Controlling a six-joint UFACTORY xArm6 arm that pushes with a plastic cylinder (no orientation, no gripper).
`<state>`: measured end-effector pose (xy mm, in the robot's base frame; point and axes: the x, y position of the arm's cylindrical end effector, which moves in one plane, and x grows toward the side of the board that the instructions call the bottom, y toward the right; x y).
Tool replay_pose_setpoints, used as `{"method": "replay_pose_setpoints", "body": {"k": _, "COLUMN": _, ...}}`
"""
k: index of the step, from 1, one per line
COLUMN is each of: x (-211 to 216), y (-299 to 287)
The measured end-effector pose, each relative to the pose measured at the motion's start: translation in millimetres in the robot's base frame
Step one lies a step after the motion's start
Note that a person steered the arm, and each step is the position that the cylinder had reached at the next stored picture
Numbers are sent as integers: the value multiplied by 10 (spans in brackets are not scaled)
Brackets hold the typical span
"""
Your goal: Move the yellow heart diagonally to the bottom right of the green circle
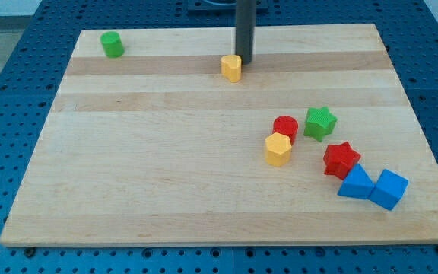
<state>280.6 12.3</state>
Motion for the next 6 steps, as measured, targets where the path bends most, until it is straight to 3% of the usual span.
{"method": "replay_pose_setpoints", "body": {"k": 1, "x": -63, "y": -362}}
{"method": "replay_pose_setpoints", "body": {"k": 2, "x": -61, "y": -265}}
{"method": "replay_pose_setpoints", "body": {"k": 3, "x": -366, "y": 387}}
{"method": "replay_pose_setpoints", "body": {"k": 4, "x": -174, "y": 769}}
{"method": "replay_pose_setpoints", "body": {"k": 5, "x": 616, "y": 540}}
{"method": "replay_pose_setpoints", "body": {"k": 6, "x": 723, "y": 399}}
